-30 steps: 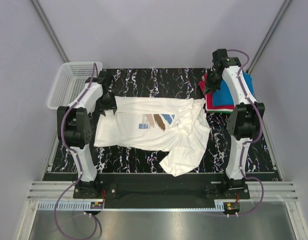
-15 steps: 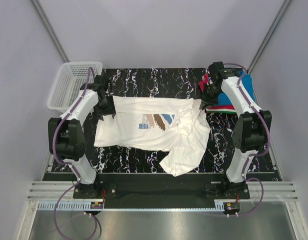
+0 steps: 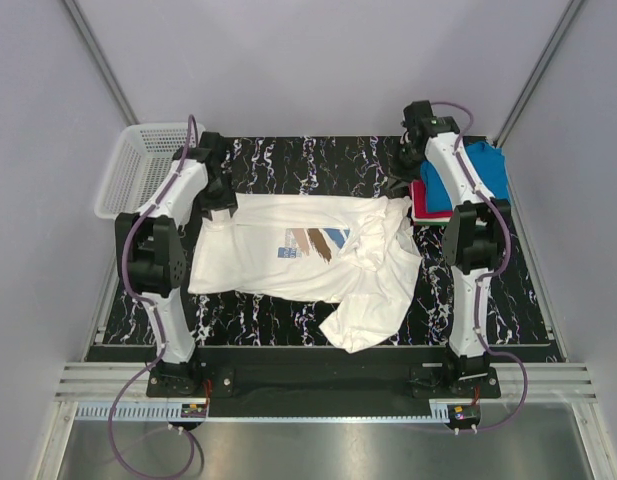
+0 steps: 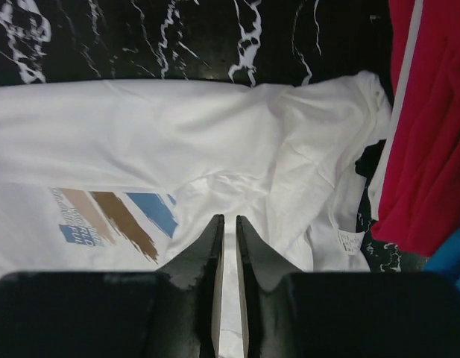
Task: Fold and stack the t-shirts
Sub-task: Fold the tshirt
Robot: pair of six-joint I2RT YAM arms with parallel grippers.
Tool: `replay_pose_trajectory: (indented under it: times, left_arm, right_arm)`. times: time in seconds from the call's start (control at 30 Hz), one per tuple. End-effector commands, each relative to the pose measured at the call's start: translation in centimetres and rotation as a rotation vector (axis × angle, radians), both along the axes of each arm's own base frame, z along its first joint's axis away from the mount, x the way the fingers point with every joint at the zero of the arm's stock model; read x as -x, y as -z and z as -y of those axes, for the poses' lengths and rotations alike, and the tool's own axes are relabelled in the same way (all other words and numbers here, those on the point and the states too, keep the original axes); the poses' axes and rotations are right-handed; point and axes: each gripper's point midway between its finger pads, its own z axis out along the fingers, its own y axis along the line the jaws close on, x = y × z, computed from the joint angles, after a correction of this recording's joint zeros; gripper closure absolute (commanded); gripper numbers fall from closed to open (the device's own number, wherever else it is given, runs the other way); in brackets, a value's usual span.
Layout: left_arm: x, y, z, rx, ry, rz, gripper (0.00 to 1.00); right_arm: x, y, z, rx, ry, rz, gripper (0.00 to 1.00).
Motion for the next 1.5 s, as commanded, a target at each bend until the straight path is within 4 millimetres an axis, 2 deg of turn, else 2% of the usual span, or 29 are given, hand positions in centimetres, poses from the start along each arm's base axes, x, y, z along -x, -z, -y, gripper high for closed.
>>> replay_pose_trajectory:
  times: [0.0, 0.3, 0.4, 0.67, 0.93, 1.03, 1.1, 1.17, 1.3, 1.4, 1.47]
  left_arm:
    - [-2.2, -0.6, -1.1, -0.070, -0.023, 0.039, 0.44]
    - [-1.0, 3.0, -1.9, -0.113, -0.039, -0.059, 0.45]
    - [-0.7, 3.8, -2.3, -0.133, -0.051, -0.076, 0.45]
    - [-2.3, 4.0, -3.2, -0.139, -0.074, -0.053, 0.46]
    - [-2.7, 5.3, -4.5, -0.137, -0.102, -0.081, 0.47]
    - [-3.5, 4.9, -4.7, -0.126, -0.105, -0.062, 0.47]
    - [-3.7, 5.1, -4.8, -0.120, -0.107, -0.066, 0.47]
    - [-3.6, 6.2, -5.0, -0.123, -0.110, -0.091, 0.48]
    - [-3.3, 7.4, -4.8, -0.113, -0.111, -0.125, 0.52]
    - [-3.0, 7.6, -4.9, -0.117, -0.111, -0.133, 0.60]
    - [-2.6, 7.9, -4.8, -0.114, -0.110, -0.146, 0.70]
  right_arm:
    - [-1.8, -1.8, -0.8, -0.026, 0.007, 0.038, 0.82]
    - [-1.8, 2.3, -1.1, -0.024, -0.008, -0.047, 0.82]
    - [-1.6, 2.4, -1.2, -0.028, -0.013, -0.052, 0.82]
    - [-1.4, 2.0, -0.9, -0.014, -0.017, -0.042, 0.82]
    - [-1.0, 3.0, 0.0, 0.016, -0.015, -0.064, 0.82]
    - [-1.1, 3.1, 0.1, 0.014, -0.010, -0.066, 0.82]
    - [-1.1, 3.7, 0.3, 0.020, -0.004, -0.080, 0.82]
    - [-1.0, 4.7, 0.4, 0.021, 0.000, -0.102, 0.82]
    - [-0.9, 6.6, 0.3, 0.027, -0.005, -0.139, 0.86]
    - [-0.9, 7.9, 0.4, 0.040, 0.002, -0.162, 0.93]
    - [-1.0, 8.6, 0.6, 0.050, 0.012, -0.176, 1.00]
